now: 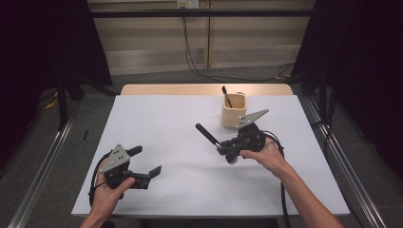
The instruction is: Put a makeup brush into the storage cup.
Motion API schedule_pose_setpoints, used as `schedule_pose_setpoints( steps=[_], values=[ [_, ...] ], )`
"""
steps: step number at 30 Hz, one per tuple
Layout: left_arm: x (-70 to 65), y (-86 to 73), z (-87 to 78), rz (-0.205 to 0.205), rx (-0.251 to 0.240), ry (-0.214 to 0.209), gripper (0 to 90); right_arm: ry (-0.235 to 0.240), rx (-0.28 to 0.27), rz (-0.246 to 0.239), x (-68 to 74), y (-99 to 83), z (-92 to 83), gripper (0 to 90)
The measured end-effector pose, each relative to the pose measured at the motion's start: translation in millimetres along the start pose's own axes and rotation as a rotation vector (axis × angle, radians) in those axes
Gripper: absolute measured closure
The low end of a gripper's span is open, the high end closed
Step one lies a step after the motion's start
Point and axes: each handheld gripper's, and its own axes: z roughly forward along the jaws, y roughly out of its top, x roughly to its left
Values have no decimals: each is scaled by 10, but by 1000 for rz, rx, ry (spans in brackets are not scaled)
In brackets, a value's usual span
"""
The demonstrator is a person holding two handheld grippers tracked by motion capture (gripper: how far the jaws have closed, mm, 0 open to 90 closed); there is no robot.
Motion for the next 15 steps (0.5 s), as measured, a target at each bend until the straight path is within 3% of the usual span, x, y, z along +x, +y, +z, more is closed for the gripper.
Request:
schedule_pose_setpoints(
  steps=[5, 9, 15],
  values=[
    [-53, 40, 83, 32, 36, -33, 28, -4, 15, -26, 48, 5, -13, 716],
    [-71, 102, 135, 35, 47, -47, 29, 8, 27, -49, 81, 12, -6, 717],
    [-110, 205, 228, 51, 63, -95, 36, 59, 71, -78, 151, 23, 48, 716]
  ],
)
